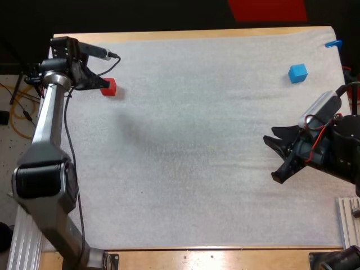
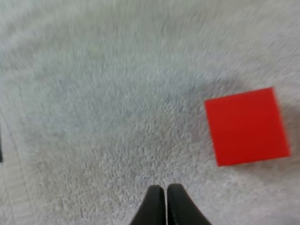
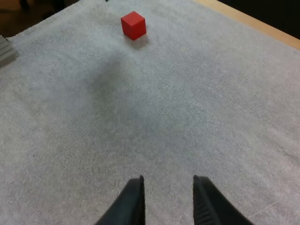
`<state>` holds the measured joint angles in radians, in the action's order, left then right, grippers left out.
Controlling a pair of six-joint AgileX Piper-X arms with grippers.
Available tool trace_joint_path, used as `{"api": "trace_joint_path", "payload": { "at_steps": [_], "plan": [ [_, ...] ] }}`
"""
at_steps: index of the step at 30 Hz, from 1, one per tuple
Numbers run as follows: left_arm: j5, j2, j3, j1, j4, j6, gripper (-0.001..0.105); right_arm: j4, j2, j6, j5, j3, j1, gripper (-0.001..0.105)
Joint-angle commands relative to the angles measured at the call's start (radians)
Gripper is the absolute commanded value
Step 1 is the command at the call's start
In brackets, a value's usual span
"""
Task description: Stack red cube on blue cube
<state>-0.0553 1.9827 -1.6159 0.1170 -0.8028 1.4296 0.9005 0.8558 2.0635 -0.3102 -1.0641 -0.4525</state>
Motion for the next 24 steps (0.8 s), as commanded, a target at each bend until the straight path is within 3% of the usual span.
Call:
{"api": "trace_joint_path", "payload": {
  "at_steps": [1,11,24],
  "plan": [
    [-0.023,0.01,-0.024,-0.002,0.007,0.014,0.0,-0.007,-0.002,0.002,0.0,-0.009,-0.001,0.026],
    [-0.014,0.135,-0.126,-0.002,0.007,0.05,0.0,-0.007,-0.002,-0.014,0.023,-0.009,-0.001,0.026],
    [0.009,0.172,-0.136,-0.006,0.006,0.048,0.0,-0.007,-0.002,-0.019,0.023,-0.009,-0.001,0.026]
  ]
}}
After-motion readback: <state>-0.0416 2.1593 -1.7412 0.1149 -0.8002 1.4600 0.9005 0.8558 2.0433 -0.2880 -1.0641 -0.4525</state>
